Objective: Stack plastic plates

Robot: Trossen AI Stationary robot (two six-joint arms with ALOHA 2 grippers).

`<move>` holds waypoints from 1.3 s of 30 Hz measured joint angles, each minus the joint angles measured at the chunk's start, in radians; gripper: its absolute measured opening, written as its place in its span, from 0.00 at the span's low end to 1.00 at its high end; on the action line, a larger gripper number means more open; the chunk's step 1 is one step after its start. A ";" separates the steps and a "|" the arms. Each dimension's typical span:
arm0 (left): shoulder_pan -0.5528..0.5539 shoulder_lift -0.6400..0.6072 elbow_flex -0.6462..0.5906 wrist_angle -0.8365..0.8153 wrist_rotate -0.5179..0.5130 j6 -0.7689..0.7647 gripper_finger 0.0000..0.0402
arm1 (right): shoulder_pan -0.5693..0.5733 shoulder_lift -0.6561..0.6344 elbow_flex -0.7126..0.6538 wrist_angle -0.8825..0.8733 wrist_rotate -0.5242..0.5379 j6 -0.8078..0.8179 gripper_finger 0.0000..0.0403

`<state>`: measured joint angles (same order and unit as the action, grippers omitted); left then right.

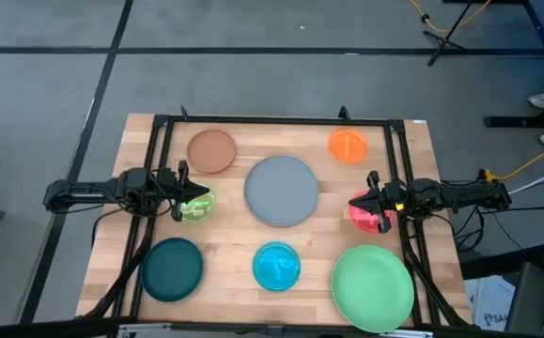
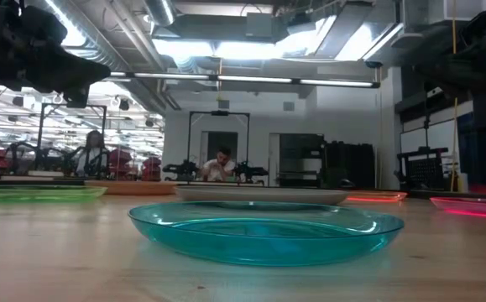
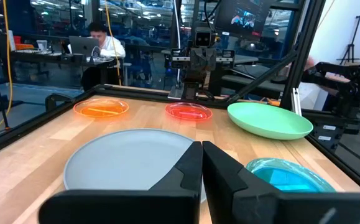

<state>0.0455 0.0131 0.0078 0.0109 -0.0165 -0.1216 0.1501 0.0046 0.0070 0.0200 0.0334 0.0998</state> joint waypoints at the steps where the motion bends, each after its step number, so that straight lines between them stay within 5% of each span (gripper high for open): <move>1: 0.000 0.000 0.000 0.000 0.000 0.000 0.01 | 0.000 0.000 0.000 0.000 0.000 0.000 0.01; 21: 0.000 0.000 -0.001 0.020 -0.053 0.010 0.01 | 0.000 0.000 0.000 0.000 0.000 0.000 0.01; 29: 0.000 0.000 -0.001 0.232 -0.056 -0.022 0.01 | 0.000 0.000 0.000 0.000 0.001 0.000 0.01; 39: 0.000 0.043 0.000 0.405 -0.154 0.137 0.01 | 0.000 -0.001 0.000 0.131 0.124 -0.004 0.01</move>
<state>0.0456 0.0563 0.0078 0.4155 -0.1705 0.0156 0.1501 0.0040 0.0067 0.1509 0.1575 0.0957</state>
